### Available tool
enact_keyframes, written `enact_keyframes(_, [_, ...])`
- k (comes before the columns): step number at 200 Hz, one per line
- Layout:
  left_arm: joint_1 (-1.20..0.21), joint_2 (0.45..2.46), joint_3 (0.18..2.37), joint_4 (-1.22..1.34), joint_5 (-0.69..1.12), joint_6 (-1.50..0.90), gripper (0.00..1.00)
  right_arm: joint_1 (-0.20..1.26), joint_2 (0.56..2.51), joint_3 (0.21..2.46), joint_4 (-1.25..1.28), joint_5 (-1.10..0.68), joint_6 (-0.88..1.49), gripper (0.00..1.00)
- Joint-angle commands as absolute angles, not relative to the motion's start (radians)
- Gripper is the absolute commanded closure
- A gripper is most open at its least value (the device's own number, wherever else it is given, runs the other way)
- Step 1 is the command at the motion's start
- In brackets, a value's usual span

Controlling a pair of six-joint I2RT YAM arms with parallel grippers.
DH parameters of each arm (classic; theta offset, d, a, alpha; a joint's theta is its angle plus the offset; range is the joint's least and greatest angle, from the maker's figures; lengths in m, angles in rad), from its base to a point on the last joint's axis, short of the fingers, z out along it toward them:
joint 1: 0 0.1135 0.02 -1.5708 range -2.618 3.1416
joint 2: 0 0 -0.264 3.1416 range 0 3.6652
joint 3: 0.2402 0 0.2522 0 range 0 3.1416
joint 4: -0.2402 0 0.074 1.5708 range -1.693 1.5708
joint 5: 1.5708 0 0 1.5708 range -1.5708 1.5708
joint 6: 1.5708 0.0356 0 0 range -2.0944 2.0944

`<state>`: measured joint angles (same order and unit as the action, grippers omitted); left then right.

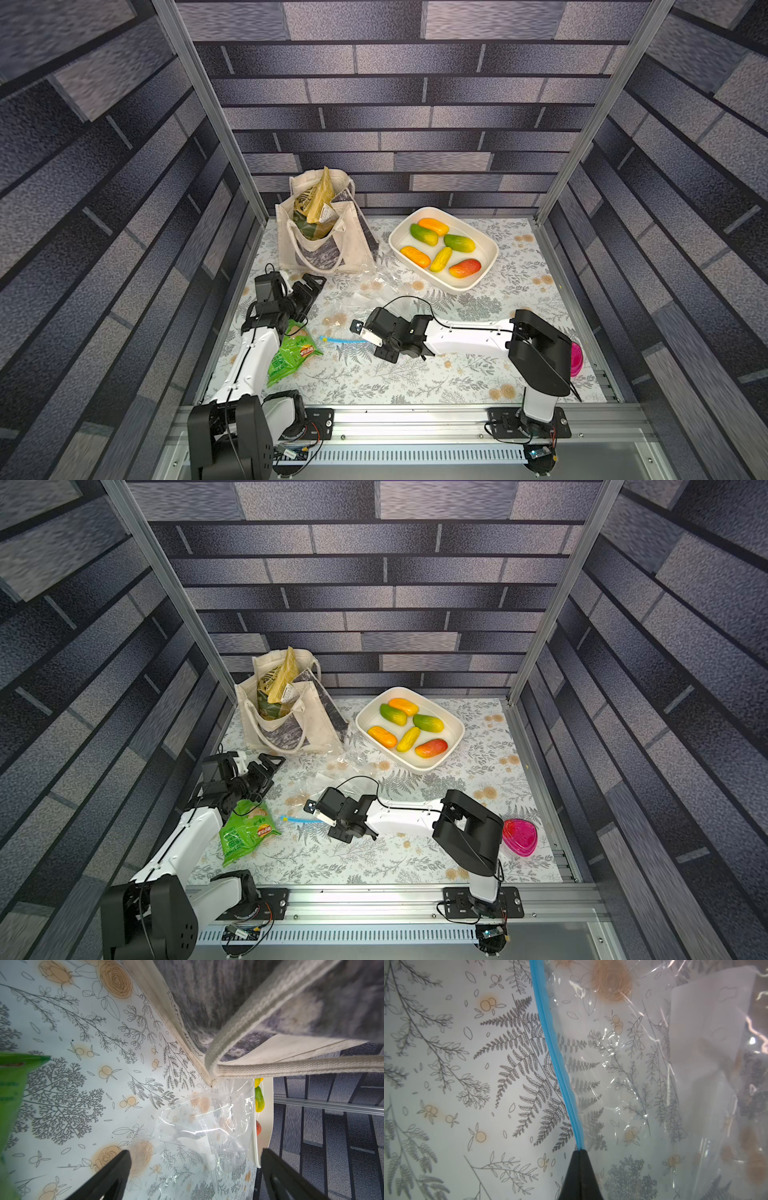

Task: Place the mango in a zip-top bag and seal the zipper
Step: Pick up the zipper food storage bag at the center of the board.

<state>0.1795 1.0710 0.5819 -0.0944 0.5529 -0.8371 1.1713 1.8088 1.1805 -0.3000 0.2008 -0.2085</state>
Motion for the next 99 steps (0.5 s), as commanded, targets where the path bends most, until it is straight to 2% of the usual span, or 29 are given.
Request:
enact_keyframes(1, [0.188, 1.030, 0.569, -0.103, 0.575, -0.832, 0.00, 1.143, 1.745, 1.150, -0.221, 0.278, -0.164, 1.00])
enact_keyframes(66, [0.200, 0.977, 0.573, -0.177, 0.583, -0.848, 0.00, 1.083, 1.676, 1.117, -0.128, 0.329, -0.095, 1.00])
enact_keyframes(99, [0.192, 0.957, 0.533, -0.082, 0.661, -0.935, 0.00, 1.053, 1.619, 1.088, -0.063, 0.312, -0.049, 1.00])
